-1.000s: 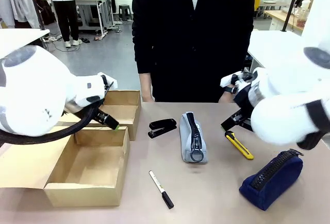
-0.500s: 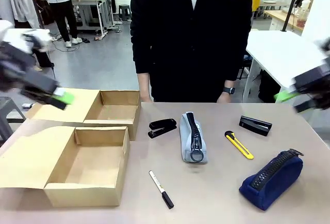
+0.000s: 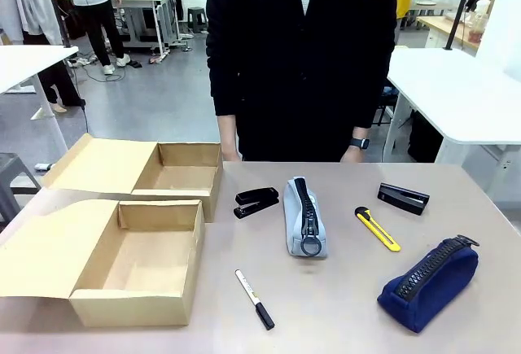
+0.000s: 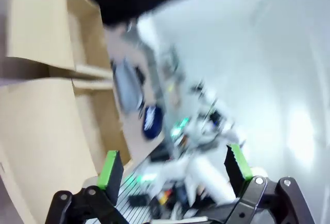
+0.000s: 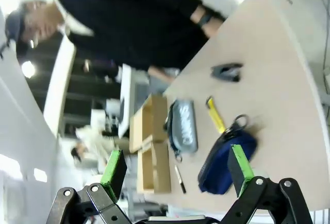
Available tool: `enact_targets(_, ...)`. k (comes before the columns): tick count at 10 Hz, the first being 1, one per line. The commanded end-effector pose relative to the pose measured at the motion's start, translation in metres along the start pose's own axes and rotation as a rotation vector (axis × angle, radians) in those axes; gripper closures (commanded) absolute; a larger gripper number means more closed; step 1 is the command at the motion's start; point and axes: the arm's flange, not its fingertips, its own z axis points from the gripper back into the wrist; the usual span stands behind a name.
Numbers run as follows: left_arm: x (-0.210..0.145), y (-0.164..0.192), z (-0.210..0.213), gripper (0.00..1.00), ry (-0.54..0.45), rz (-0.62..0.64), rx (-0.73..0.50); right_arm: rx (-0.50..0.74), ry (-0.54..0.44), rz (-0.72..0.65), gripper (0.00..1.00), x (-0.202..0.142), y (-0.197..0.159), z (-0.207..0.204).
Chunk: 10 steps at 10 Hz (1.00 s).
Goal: Place items inside the box.
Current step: Pick up a Pencil pouch or Stapler and place it inside the Mailer Box closest to the robot.
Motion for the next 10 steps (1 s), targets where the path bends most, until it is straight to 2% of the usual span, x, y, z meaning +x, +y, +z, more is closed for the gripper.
enact_targets(1,-0.017,0.019,-0.041,0.0,-0.318,0.111,-0.203,0.006,-0.052,-0.042,0.0,-0.043,-0.055,-0.043)
enact_targets(2,-0.029,0.021,-0.06,0.0,-0.346,0.127,-0.203,0.0,-0.051,-0.076,0.0,-0.045,-0.067,-0.045)
enact_targets(3,-0.039,0.017,-0.088,0.0,-0.386,0.13,-0.142,-0.003,-0.054,-0.054,0.0,-0.001,-0.037,0.016)
enact_targets(4,-0.001,0.034,0.004,0.0,-0.273,0.156,-0.132,-0.003,-0.054,-0.054,0.0,-0.001,-0.037,0.016)
enact_targets(8,-0.001,0.034,0.004,0.0,-0.273,0.156,-0.132,-0.016,-0.041,-0.071,0.0,0.001,-0.04,0.012)
enact_targets(10,-0.001,0.034,0.004,0.0,-0.273,0.156,-0.132,0.01,0.128,0.3,0.0,0.002,-0.004,-0.051)
